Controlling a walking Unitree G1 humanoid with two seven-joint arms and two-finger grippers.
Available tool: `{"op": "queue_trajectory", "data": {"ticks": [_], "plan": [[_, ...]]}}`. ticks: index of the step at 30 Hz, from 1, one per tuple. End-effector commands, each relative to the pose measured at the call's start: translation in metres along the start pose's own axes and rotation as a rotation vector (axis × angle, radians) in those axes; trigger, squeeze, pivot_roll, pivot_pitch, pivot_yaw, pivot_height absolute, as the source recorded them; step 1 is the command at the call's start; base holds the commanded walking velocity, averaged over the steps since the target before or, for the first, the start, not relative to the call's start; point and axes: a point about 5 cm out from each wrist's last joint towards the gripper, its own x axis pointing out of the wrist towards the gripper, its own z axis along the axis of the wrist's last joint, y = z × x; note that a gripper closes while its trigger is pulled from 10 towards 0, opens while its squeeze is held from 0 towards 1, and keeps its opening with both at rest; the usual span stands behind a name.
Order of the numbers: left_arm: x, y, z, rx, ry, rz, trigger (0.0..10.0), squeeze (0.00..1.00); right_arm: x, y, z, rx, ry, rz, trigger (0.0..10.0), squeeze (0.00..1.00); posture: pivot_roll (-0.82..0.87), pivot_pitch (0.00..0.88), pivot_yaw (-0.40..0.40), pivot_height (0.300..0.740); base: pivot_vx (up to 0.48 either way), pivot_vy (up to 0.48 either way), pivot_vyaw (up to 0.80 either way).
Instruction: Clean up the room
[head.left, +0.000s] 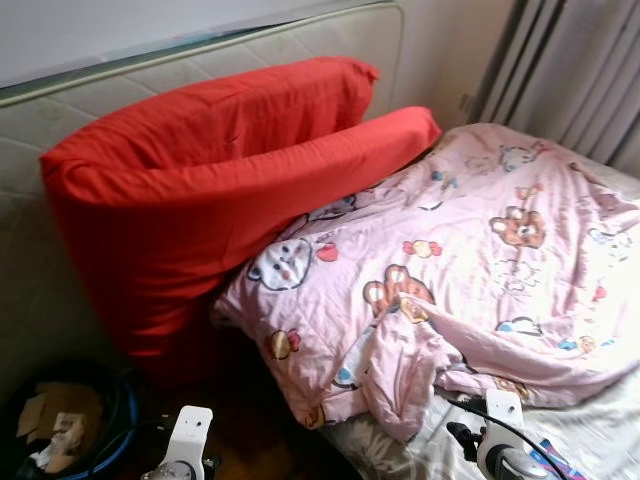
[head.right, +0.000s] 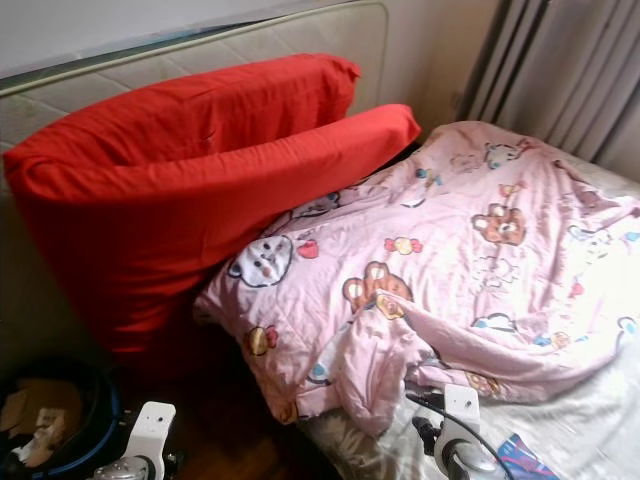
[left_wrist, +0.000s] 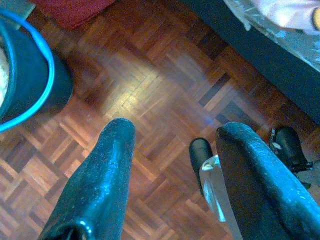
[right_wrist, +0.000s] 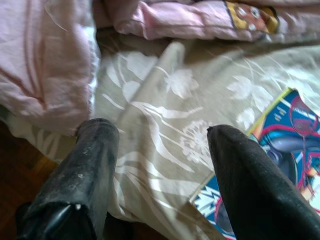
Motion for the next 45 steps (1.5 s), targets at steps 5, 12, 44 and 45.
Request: {"op": "queue_trajectory", "data": {"ticks": [5, 12, 44, 45], "plan": [[-0.0005, 0.0023, -0.0024, 0.024, 0.009, 0.006, 10.0, 0.00, 0.0001, 0.0002, -0.0001, 0.002, 0.011, 0.002, 10.0, 0.00, -0.10, 0.000, -0.009, 0.733, 0.000, -0.480, -0.79], [-0.0003, 0.0004, -0.0027, 0.006, 0.015, -0.001, 10.0, 0.00, 0.0000, -0.0013, 0.0006, -0.011, 0.016, 0.006, 10.0, 0.00, -0.10, 0.000, -0.016, 0.733, 0.000, 0.000, -0.79], [0.0000, -0.0012, 0.0002, 0.029, 0.001, -0.019, 10.0, 0.00, 0.0000, -0.0017, 0.0016, -0.014, 0.021, 0.017, 10.0, 0.00, -0.09, 0.000, -0.017, 0.733, 0.000, -0.050, -0.76], [0.0000, -0.0012, 0.0001, 0.028, 0.001, -0.019, 10.0, 0.00, 0.0000, -0.0017, 0.0017, -0.014, 0.021, 0.017, 10.0, 0.00, -0.09, 0.000, -0.017, 0.733, 0.000, -0.334, -0.76]]}}
